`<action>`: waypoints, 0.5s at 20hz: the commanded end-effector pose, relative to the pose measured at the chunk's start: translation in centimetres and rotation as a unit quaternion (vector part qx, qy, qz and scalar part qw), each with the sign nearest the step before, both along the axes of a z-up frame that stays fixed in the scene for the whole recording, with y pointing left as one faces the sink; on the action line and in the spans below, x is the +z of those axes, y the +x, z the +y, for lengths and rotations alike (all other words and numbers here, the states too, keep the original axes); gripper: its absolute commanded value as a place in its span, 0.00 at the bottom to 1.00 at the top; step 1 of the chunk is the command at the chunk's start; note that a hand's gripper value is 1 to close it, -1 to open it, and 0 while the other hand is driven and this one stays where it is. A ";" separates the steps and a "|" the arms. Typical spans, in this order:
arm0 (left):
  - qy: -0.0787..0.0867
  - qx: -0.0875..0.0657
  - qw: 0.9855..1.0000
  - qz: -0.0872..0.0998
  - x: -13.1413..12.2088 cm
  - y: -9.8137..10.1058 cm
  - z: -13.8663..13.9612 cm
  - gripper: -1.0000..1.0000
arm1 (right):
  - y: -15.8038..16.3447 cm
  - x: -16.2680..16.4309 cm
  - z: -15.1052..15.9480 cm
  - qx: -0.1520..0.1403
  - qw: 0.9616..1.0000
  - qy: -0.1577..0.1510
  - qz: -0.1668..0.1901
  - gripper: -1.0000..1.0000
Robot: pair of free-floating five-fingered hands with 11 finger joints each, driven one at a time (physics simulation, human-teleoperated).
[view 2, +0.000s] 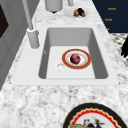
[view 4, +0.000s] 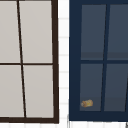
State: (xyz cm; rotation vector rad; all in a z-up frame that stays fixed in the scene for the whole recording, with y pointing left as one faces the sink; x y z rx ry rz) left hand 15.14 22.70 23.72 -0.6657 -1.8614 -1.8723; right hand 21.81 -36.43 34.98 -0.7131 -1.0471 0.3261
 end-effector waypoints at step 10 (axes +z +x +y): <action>0.000 0.000 1.000 0.000 0.0 0.0 0.0 0.50 | -1.7 1.1 -1.6 -0.030 0.994 0.089 -0.050 0.00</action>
